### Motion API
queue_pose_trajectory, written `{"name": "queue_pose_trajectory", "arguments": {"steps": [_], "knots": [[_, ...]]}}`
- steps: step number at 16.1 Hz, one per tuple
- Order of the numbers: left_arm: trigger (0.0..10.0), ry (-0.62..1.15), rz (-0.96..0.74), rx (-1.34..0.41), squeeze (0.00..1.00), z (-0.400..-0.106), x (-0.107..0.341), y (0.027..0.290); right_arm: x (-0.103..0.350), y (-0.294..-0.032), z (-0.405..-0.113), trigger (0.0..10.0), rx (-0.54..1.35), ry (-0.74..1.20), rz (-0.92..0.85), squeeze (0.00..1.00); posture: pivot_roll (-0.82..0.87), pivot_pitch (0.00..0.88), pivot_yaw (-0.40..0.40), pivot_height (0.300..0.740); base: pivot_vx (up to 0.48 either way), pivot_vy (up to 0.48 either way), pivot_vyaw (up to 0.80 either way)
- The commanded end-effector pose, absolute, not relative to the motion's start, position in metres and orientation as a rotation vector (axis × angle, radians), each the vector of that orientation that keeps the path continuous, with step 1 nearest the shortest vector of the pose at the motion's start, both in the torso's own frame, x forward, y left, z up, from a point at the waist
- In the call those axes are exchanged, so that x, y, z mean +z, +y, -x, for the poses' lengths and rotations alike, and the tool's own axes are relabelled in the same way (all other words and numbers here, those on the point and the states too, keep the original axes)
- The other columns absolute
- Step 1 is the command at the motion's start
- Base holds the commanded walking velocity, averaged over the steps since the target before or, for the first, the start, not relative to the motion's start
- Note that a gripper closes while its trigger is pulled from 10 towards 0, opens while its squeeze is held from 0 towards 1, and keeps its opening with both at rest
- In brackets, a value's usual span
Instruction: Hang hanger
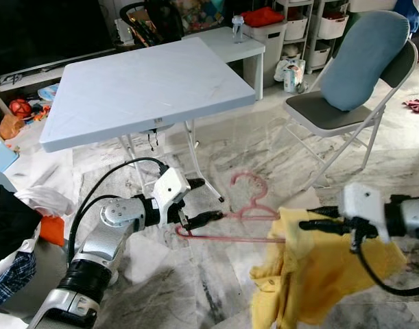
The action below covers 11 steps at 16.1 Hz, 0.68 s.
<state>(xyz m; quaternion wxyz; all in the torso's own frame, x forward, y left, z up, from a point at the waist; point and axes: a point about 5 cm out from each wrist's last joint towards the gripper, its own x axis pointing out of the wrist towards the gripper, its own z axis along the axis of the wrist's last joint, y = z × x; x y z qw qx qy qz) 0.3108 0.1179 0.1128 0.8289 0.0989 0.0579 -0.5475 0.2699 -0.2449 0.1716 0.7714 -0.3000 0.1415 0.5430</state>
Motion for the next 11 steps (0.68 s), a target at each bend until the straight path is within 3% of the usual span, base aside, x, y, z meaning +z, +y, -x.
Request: {"name": "queue_pose_trajectory", "arguments": {"steps": [1,2,4,6,8,11], "knots": [[8.5,0.160,-0.185,-1.224,0.00,-0.310,0.112,0.117,0.188,-0.242,-0.272,10.0,1.194,0.244,0.668,0.00,-0.17,0.000,0.090,0.740,0.000,0.000,0.00],[7.1,0.174,-0.160,-1.256,0.00,-0.308,0.113,0.116,0.188,-0.243,-0.272,10.0,1.191,0.245,0.677,0.00,-0.17,0.000,0.091,0.740,0.000,0.000,0.00],[9.5,0.185,-0.183,-1.304,0.00,-0.308,0.114,0.114,0.183,-0.244,-0.272,10.0,1.197,0.265,0.689,0.00,-0.16,0.000,0.088,0.740,0.000,0.000,0.00],[5.6,0.210,-0.237,-1.316,0.00,-0.307,0.108,0.119,0.185,-0.243,-0.270,10.0,1.222,0.267,0.677,0.00,-0.16,0.000,0.088,0.740,0.000,0.000,0.00],[0.0,0.232,-0.230,-1.346,0.00,-0.304,0.106,0.122,0.191,-0.246,-0.267,10.0,1.246,0.273,0.655,0.00,-0.16,0.000,0.088,0.740,0.000,0.000,0.00],[0.0,0.240,-0.217,-1.354,0.00,-0.304,0.106,0.122,0.194,-0.252,-0.265,10.0,1.252,0.285,0.652,0.00,-0.16,0.000,0.085,0.740,0.000,0.000,0.00]]}}
